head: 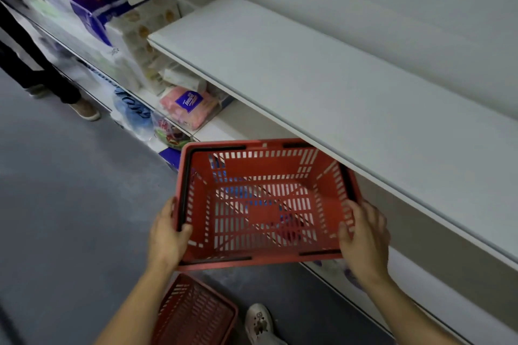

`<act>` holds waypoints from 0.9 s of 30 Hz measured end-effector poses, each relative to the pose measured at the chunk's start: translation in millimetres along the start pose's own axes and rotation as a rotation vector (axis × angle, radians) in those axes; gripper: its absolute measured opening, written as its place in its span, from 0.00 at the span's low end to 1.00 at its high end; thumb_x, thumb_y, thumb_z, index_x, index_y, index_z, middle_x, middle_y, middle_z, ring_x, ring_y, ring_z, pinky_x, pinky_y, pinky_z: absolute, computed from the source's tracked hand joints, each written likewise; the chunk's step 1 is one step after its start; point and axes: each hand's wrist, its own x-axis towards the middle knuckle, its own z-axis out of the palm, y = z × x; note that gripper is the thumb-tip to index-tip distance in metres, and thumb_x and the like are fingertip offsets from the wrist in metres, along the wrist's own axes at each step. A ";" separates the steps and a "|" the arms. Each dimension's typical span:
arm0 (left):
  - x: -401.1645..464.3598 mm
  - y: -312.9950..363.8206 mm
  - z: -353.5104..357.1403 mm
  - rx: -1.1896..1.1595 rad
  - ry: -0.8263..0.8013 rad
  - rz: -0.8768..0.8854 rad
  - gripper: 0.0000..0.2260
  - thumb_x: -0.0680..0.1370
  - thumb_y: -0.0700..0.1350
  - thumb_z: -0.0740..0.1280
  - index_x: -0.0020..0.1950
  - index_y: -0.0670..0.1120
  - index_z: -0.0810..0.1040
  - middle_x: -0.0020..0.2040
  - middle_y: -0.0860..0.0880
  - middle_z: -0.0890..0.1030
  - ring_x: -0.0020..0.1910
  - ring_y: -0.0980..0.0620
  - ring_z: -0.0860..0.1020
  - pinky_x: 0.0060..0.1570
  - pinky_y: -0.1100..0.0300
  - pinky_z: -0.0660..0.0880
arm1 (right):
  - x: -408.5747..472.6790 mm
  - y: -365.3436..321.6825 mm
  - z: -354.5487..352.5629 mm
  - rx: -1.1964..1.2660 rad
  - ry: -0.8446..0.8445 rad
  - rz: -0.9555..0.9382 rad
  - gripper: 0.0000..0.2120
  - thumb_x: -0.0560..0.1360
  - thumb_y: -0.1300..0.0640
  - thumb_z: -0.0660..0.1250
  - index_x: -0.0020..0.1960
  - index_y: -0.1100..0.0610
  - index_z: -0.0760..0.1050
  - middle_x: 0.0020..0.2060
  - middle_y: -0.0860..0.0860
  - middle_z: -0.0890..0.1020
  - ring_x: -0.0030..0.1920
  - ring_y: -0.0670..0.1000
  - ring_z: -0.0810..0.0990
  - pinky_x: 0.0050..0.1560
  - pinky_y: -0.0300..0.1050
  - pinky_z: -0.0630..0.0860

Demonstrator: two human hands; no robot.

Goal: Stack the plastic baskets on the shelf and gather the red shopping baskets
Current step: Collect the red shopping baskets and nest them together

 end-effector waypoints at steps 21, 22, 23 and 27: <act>-142.8 -92.4 -36.8 -0.247 0.201 -0.252 0.27 0.72 0.26 0.63 0.70 0.42 0.72 0.57 0.43 0.82 0.51 0.49 0.81 0.59 0.55 0.75 | -8.7 7.3 18.2 0.146 -0.396 -0.059 0.20 0.73 0.62 0.62 0.64 0.53 0.71 0.57 0.58 0.80 0.53 0.60 0.79 0.52 0.55 0.77; -157.6 -100.8 -36.9 -0.268 0.237 -0.268 0.27 0.72 0.26 0.63 0.69 0.43 0.72 0.55 0.45 0.82 0.51 0.48 0.81 0.61 0.52 0.75 | -11.1 5.1 19.0 0.144 -0.424 -0.099 0.20 0.73 0.62 0.62 0.64 0.53 0.71 0.56 0.58 0.80 0.53 0.60 0.79 0.52 0.56 0.77; -175.5 -106.7 -37.4 -0.293 0.272 -0.296 0.27 0.72 0.26 0.63 0.68 0.43 0.72 0.54 0.46 0.81 0.51 0.48 0.81 0.61 0.49 0.76 | -14.0 2.8 20.3 0.136 -0.448 -0.135 0.20 0.72 0.62 0.62 0.64 0.52 0.71 0.56 0.58 0.80 0.53 0.61 0.79 0.52 0.55 0.77; -255.2 -131.2 -31.3 -0.375 0.440 -0.400 0.30 0.71 0.24 0.62 0.71 0.45 0.70 0.51 0.50 0.80 0.45 0.53 0.81 0.57 0.58 0.75 | -36.5 -10.6 27.0 0.102 -0.524 -0.337 0.21 0.71 0.63 0.64 0.64 0.55 0.71 0.55 0.59 0.80 0.53 0.61 0.79 0.51 0.53 0.74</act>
